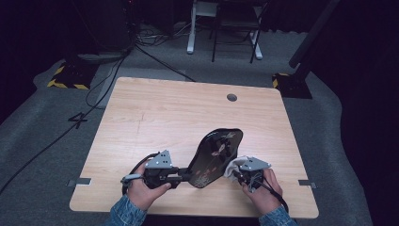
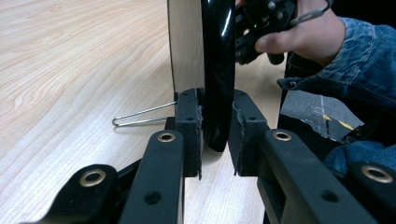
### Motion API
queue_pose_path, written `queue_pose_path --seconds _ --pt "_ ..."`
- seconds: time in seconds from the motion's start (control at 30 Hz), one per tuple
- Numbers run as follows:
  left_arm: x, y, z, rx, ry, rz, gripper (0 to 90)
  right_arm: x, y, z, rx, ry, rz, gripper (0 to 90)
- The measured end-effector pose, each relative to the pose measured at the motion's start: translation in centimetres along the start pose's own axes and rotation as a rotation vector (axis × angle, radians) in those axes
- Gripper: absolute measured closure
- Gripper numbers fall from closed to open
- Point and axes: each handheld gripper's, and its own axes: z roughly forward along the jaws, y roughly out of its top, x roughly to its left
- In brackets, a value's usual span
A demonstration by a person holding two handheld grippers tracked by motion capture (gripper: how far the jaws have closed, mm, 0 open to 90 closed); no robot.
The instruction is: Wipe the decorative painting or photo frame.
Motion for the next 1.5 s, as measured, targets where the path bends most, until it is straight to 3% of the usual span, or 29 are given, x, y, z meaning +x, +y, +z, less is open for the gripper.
queue_pose_path --seconds 0.37,0.43,0.5,0.67,1.27,1.5 --pt "0.1 -0.1 -0.2 -0.011 0.011 -0.008 75.1 -0.8 1.4 -4.1 -0.109 0.018 0.04 75.5" --pt "0.1 -0.1 -0.3 -0.02 0.021 -0.004 69.8 -0.6 2.1 -5.3 -0.145 0.032 0.039 75.5" --pt "0.1 -0.1 -0.3 -0.022 0.026 -0.003 69.9 -0.4 2.8 -6.5 -0.182 0.039 0.032 75.5" --pt "0.0 -0.1 -0.2 -0.011 0.022 0.004 77.4 0.0 4.8 -8.7 -0.25 0.06 -0.001 75.5" --pt "-0.1 -0.1 -0.2 -0.008 0.032 0.004 78.1 -0.2 9.1 -11.8 -0.359 0.11 -0.015 75.5" --pt "0.0 -0.1 -0.2 -0.007 0.029 0.001 78.1 -0.2 10.1 -12.2 -0.401 0.123 -0.007 75.5"
